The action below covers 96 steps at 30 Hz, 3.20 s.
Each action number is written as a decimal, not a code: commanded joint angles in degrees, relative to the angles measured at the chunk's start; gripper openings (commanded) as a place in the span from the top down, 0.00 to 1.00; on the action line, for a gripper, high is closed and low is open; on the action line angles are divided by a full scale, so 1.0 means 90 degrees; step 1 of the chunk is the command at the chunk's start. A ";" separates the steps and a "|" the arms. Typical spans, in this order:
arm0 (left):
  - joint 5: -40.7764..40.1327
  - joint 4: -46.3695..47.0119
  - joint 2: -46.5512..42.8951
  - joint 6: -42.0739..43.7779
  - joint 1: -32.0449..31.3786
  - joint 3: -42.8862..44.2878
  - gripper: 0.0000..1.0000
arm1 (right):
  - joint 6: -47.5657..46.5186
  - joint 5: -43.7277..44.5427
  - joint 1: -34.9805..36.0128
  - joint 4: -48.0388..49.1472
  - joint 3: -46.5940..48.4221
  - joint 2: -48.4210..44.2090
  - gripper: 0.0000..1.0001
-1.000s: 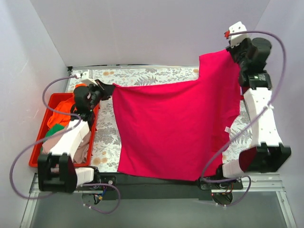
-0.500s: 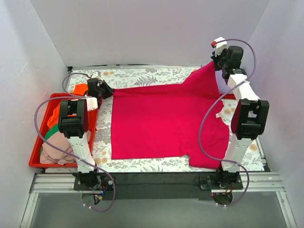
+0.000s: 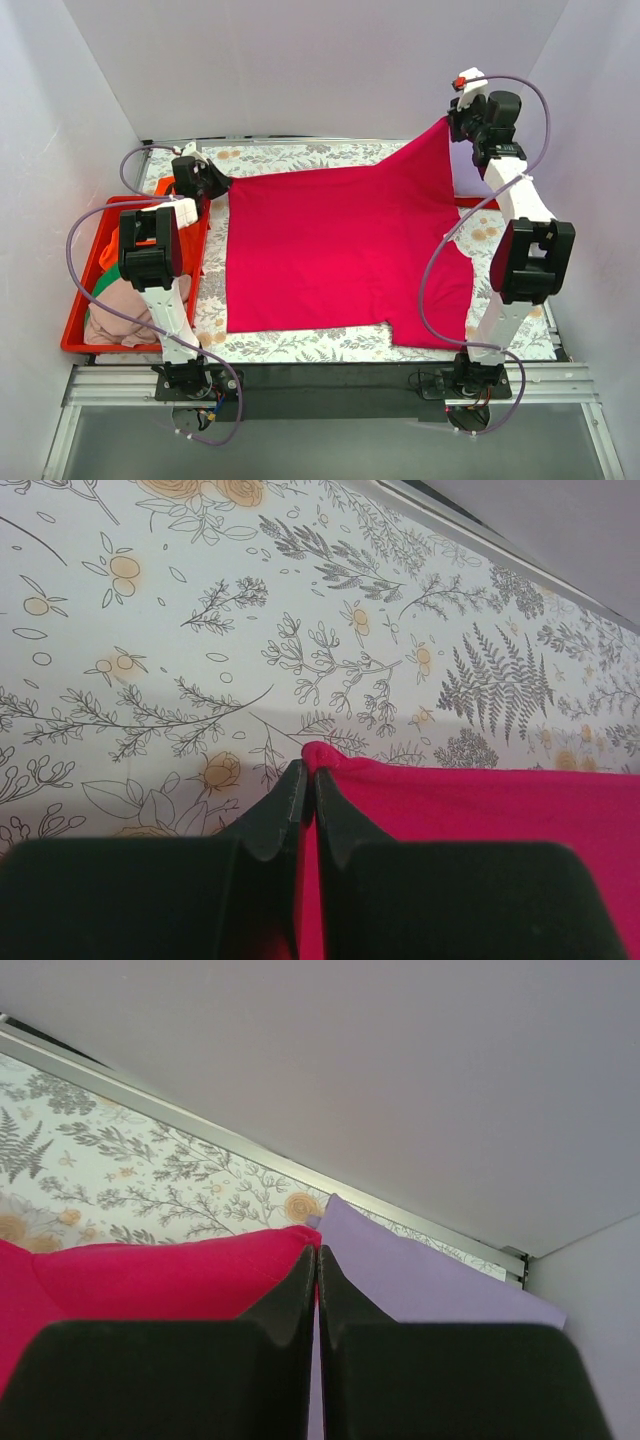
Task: Fold and stack the t-shirts
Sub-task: Flatten the tshirt out, then fold the tshirt
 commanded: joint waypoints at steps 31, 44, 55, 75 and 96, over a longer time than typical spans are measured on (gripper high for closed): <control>0.0233 -0.0300 -0.0264 0.0138 0.0165 -0.0020 1.00 | 0.0274 -0.0736 -0.0024 0.0433 -0.1309 -0.1411 0.99; 0.0428 -0.0359 -0.0625 0.0216 0.0165 -0.0381 1.00 | 0.0323 -0.0746 -0.0024 0.0433 -0.2267 -0.2174 0.99; 0.0487 -0.0232 -0.1436 0.0274 0.0165 -0.1113 1.00 | 0.0333 -0.0668 -0.0054 0.0433 -0.3067 -0.2759 0.99; 0.0536 -0.0281 -0.2100 0.0245 0.0165 -0.1573 1.00 | 0.0225 -0.0716 -0.0278 0.0433 -0.3595 -0.3297 0.99; 0.0623 -0.0251 -0.3018 0.0128 0.0165 -0.2764 1.00 | 0.0206 -0.0726 -0.0629 0.0306 -0.4825 -0.4244 0.99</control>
